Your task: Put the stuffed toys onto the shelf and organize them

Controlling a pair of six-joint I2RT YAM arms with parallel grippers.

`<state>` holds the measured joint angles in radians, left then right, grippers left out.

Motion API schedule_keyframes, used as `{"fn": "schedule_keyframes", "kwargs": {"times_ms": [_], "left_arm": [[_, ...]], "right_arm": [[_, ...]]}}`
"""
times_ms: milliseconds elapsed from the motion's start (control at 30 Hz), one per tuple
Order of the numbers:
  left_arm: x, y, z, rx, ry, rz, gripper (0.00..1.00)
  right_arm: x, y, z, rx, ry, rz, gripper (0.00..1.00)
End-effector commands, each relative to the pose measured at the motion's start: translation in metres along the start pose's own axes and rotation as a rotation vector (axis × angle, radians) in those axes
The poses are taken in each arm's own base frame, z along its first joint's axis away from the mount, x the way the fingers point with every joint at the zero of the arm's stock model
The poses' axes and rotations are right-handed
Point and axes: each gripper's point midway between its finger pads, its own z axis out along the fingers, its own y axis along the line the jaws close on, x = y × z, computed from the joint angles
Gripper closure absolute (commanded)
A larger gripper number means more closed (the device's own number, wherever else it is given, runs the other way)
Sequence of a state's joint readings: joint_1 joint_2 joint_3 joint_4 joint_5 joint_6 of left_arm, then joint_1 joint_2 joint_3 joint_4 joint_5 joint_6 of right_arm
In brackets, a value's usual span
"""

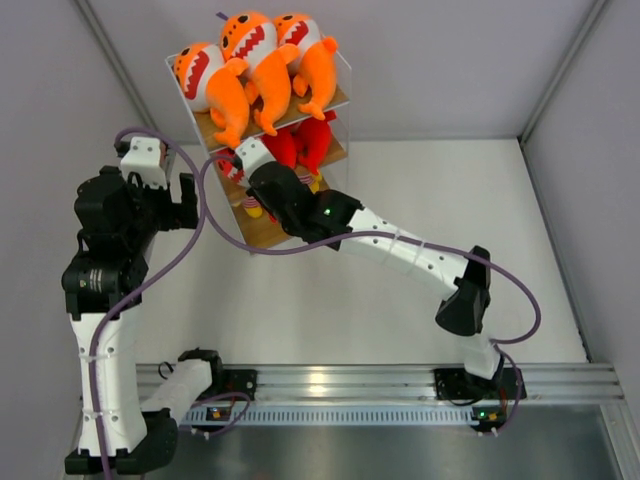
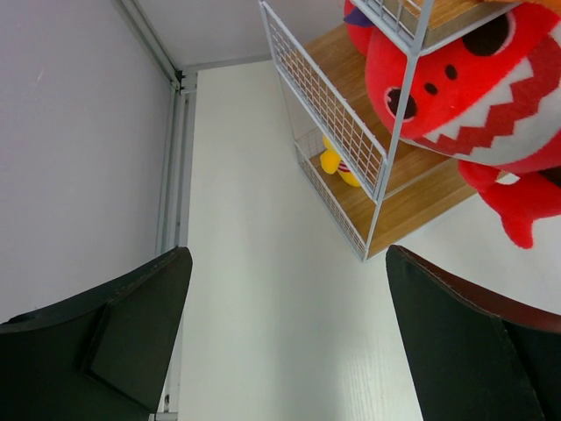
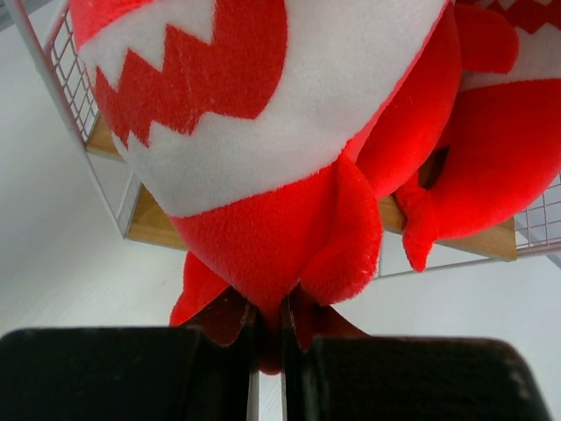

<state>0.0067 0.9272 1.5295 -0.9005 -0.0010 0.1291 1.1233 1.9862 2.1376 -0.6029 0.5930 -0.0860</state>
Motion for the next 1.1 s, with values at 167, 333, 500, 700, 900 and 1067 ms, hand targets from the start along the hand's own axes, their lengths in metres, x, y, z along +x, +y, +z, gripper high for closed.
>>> {"fn": "schedule_keyframes", "kwargs": {"times_ms": [167, 333, 500, 700, 900, 1067], "left_arm": [[0.0, -0.011, 0.004, 0.057, -0.001, -0.014, 0.02], [0.0, -0.01, 0.004, 0.057, -0.001, -0.009, 0.02], [0.0, -0.011, 0.004, 0.058, -0.002, -0.008, 0.02], [0.0, -0.01, 0.004, 0.055, -0.003, -0.003, 0.02], [0.002, -0.01, 0.005, 0.058, 0.003, 0.0, 0.02], [0.005, -0.013, 0.008, 0.07, 0.014, -0.002, 0.02]], "right_arm": [[-0.065, -0.017, 0.0, 0.086, -0.234, 0.197, 1.0], [-0.08, -0.01, 0.005, 0.074, -0.303, 0.233, 0.82], [-0.078, 0.006, 0.022, 0.054, -0.332, 0.251, 0.66], [-0.075, 0.004, 0.036, 0.072, -0.347, 0.318, 0.71], [-0.077, 0.0, 0.03, 0.074, -0.368, 0.343, 0.82], [-0.09, 0.015, 0.019, 0.018, -0.438, 0.303, 0.76]]}}
